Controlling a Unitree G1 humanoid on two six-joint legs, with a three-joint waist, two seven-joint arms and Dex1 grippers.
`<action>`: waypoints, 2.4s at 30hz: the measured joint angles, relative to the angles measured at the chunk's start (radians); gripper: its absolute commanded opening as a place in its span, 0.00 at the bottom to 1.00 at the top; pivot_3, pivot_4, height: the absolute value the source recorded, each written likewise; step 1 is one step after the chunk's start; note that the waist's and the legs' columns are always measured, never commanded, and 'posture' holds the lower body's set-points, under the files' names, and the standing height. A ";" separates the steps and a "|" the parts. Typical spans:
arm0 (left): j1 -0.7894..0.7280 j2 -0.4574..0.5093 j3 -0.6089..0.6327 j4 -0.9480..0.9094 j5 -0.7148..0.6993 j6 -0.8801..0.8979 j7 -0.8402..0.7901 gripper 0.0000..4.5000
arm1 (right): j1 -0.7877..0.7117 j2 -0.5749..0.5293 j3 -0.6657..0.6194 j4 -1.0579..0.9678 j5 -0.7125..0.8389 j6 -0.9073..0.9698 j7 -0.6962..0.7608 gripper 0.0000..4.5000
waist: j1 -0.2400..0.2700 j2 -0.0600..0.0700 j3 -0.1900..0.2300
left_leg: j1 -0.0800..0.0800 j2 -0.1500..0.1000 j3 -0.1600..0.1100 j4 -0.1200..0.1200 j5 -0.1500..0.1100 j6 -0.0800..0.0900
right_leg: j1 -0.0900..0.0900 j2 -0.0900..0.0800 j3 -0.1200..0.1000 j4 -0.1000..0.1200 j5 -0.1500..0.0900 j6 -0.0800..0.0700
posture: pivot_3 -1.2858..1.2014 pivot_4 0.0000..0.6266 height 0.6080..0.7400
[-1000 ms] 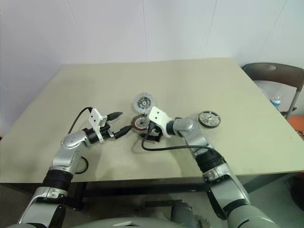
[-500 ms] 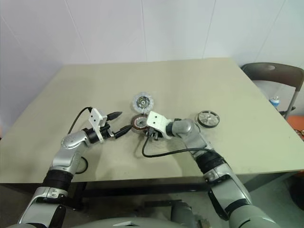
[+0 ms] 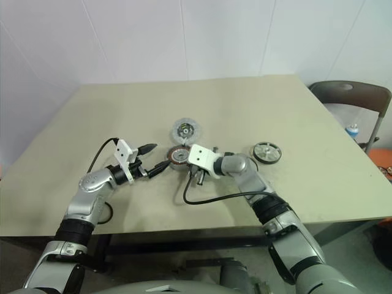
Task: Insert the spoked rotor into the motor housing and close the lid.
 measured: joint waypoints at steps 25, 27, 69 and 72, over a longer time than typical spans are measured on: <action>0.000 0.000 0.000 0.000 0.002 0.000 0.003 1.00 | -0.026 0.012 0.016 0.009 -0.046 -0.017 -0.013 0.35 | -0.001 0.000 0.000 | 0.000 0.001 0.001 0.000 0.000 0.000 | 0.000 0.001 0.001 -0.001 0.000 0.000 | 0.52 0.00 1.00; 0.000 0.000 0.000 0.000 0.002 0.000 0.003 1.00 | -0.040 0.017 0.033 0.025 -0.068 -0.036 -0.016 0.35 | -0.001 0.000 0.000 | 0.000 0.001 0.001 0.000 0.000 0.000 | 0.000 0.001 0.001 -0.001 0.000 0.000 | 0.52 0.00 1.00; 0.010 0.006 -0.001 -0.003 0.006 -0.003 0.001 1.00 | -0.015 -0.225 0.070 -0.276 -0.073 0.017 0.282 0.01 | 0.002 -0.001 0.000 | -0.002 0.001 0.005 -0.001 0.000 0.000 | -0.003 0.001 0.001 -0.002 0.001 0.000 | 0.52 0.00 1.00; 0.017 0.007 -0.001 -0.014 0.005 -0.003 -0.006 1.00 | 0.002 -0.244 0.063 -0.285 -0.071 0.024 0.280 0.01 | -0.001 -0.001 0.000 | -0.002 0.002 0.007 -0.001 0.000 0.000 | -0.003 0.001 0.002 -0.002 0.001 0.000 | 0.52 0.00 1.00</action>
